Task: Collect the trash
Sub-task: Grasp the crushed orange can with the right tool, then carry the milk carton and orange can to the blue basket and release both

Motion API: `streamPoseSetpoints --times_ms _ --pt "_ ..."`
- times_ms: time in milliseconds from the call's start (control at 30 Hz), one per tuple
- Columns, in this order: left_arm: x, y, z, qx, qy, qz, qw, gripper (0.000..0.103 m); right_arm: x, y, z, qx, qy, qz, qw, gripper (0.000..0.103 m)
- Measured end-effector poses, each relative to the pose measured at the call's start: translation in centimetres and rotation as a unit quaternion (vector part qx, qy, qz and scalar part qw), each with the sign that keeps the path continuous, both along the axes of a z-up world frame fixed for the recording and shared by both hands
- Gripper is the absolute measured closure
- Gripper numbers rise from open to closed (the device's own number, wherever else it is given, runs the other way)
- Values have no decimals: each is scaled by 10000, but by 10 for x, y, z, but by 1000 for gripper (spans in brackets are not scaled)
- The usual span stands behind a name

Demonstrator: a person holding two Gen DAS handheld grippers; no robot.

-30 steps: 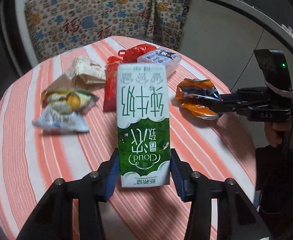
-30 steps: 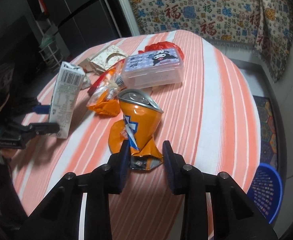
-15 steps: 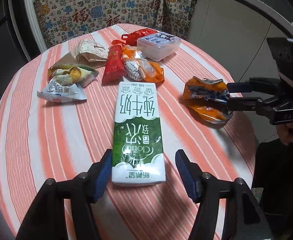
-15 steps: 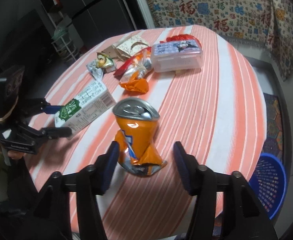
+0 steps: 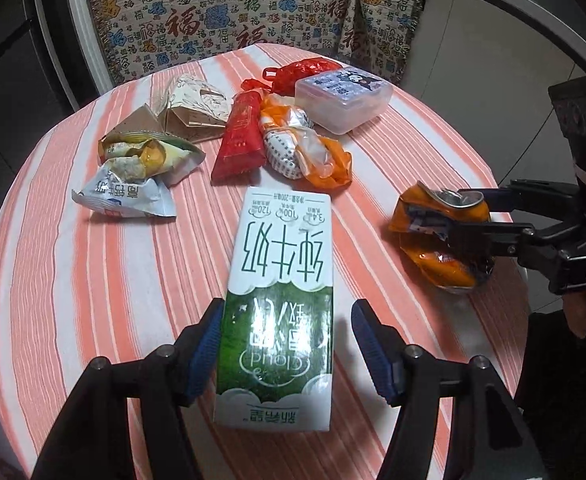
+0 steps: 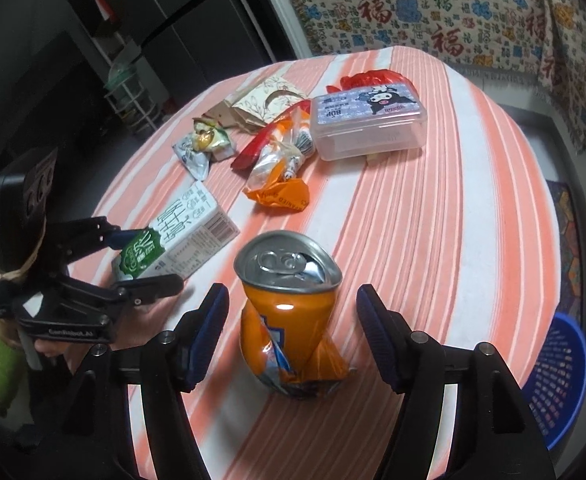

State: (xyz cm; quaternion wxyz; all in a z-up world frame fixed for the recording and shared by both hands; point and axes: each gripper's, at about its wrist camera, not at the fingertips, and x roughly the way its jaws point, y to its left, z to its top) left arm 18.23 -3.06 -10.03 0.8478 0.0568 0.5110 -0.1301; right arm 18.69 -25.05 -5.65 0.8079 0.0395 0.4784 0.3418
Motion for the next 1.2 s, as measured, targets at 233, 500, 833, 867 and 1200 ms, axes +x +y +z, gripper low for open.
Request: streamPoseSetpoints --times_ms 233,500,833,867,1200 --pt "-5 2 4 -186 -62 207 9996 56 -2 0 6 -89 -61 -73 9999 62" --pt "-23 -19 17 -418 -276 285 9983 56 -9 -14 18 -67 -315 -227 9992 62" --pt "-14 -87 36 -875 -318 -65 9956 56 -11 -82 33 6 -565 -972 9937 62" --pt "-12 -97 38 -887 -337 -108 9954 56 -11 -94 35 3 -603 -1111 9920 62" --pt "16 -216 39 -949 -238 -902 9911 56 -15 -210 32 -427 -578 -2322 9700 62"
